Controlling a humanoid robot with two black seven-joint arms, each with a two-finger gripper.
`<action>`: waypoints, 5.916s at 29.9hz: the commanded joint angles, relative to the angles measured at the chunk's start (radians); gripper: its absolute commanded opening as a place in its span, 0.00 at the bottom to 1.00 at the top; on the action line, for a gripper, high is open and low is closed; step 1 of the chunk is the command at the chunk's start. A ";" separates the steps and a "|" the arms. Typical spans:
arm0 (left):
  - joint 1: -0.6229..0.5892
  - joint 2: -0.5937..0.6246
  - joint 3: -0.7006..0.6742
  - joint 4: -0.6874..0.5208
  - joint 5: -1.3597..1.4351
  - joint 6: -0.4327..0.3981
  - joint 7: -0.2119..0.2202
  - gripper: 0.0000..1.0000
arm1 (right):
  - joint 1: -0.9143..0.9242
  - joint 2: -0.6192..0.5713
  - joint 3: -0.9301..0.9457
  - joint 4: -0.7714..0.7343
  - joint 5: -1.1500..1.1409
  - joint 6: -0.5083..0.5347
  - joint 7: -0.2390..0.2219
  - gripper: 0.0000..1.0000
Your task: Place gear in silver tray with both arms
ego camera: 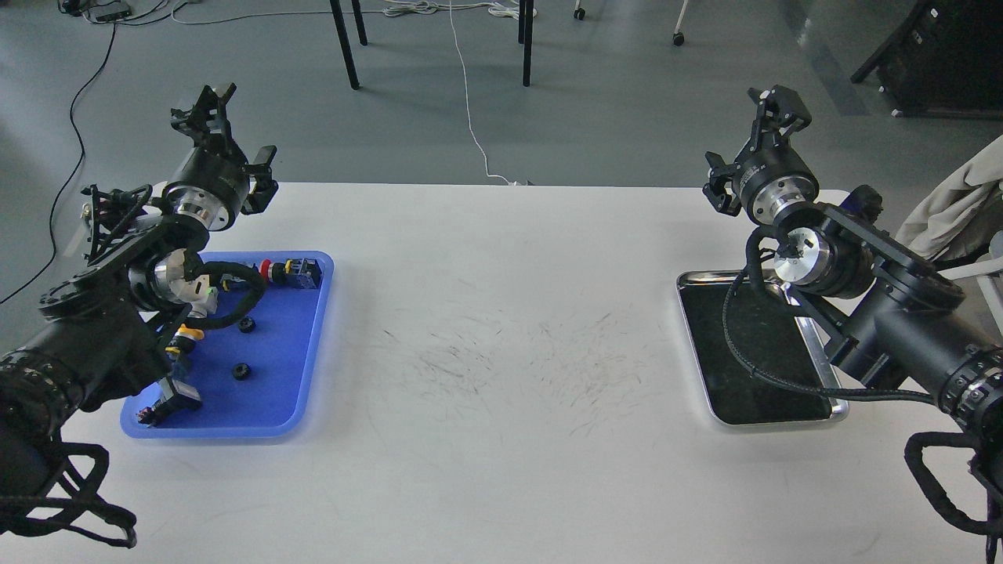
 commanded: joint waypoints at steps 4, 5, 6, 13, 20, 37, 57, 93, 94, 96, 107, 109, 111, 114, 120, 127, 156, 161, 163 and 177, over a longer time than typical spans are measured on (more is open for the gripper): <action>-0.001 -0.001 0.000 -0.002 0.006 -0.020 0.000 0.99 | 0.000 0.001 0.000 0.000 0.000 -0.005 0.000 0.99; -0.001 0.002 0.000 -0.003 0.009 -0.025 0.000 0.99 | 0.000 -0.001 0.000 0.000 0.000 -0.005 -0.002 0.99; -0.001 0.004 -0.001 -0.003 0.009 -0.030 0.003 0.99 | 0.001 0.001 0.000 0.000 0.000 -0.005 0.000 0.99; 0.000 0.001 -0.001 0.005 0.009 -0.030 0.000 0.99 | 0.000 0.001 0.000 0.000 0.000 -0.005 0.000 0.99; 0.003 -0.001 0.000 0.005 0.011 -0.031 0.002 0.99 | 0.000 0.002 0.000 0.000 0.000 -0.005 0.000 0.99; 0.005 -0.007 0.000 0.005 0.011 -0.030 0.006 0.99 | 0.000 0.002 0.001 0.002 0.000 -0.008 0.000 0.99; 0.005 -0.007 0.002 0.005 0.012 -0.030 0.006 0.99 | 0.001 0.008 0.001 0.003 0.000 -0.014 0.000 0.99; -0.072 0.203 0.207 -0.017 0.071 -0.197 0.037 0.99 | -0.002 0.008 0.000 0.003 0.000 -0.014 -0.002 0.99; -0.078 0.224 0.197 -0.021 0.065 -0.232 0.046 0.99 | -0.002 0.008 0.000 0.002 0.000 -0.014 0.000 0.99; -0.093 0.250 0.193 -0.021 0.061 -0.286 0.054 0.99 | -0.003 0.008 0.000 0.003 0.000 -0.014 -0.002 0.99; -0.104 0.271 0.255 -0.057 0.299 -0.290 0.052 0.99 | -0.003 0.007 -0.005 0.002 0.000 -0.014 0.000 0.99; -0.104 0.284 0.253 -0.057 0.396 -0.290 0.051 0.99 | -0.003 0.007 -0.005 0.002 0.000 -0.014 0.000 0.99; -0.104 0.309 0.256 -0.067 0.459 -0.290 0.051 0.99 | -0.003 0.007 -0.005 0.002 0.000 -0.014 0.000 0.99; -0.107 0.362 0.262 -0.112 0.546 -0.290 0.055 0.99 | -0.005 0.007 -0.005 0.000 0.000 -0.014 0.000 0.99; -0.119 0.383 0.273 -0.112 0.615 -0.290 0.060 0.99 | -0.005 0.007 -0.006 -0.001 0.000 -0.014 0.000 0.99; -0.172 0.471 0.278 -0.164 0.582 -0.290 0.119 0.99 | -0.005 0.008 -0.006 0.000 -0.001 -0.014 0.000 0.99; -0.018 0.573 0.376 -0.560 1.235 -0.272 -0.110 0.98 | -0.006 0.007 -0.014 0.000 -0.005 -0.014 0.000 0.99; 0.010 0.562 0.390 -0.534 1.342 -0.173 -0.110 0.98 | -0.008 0.005 -0.014 -0.001 -0.005 -0.012 0.000 0.99; 0.008 0.551 0.390 -0.522 1.403 -0.104 -0.110 0.98 | -0.006 0.007 -0.014 0.000 -0.005 -0.012 -0.002 0.99; 0.045 0.488 0.422 -0.367 1.480 0.003 -0.110 0.98 | -0.003 0.007 -0.026 0.006 -0.005 -0.017 0.000 0.99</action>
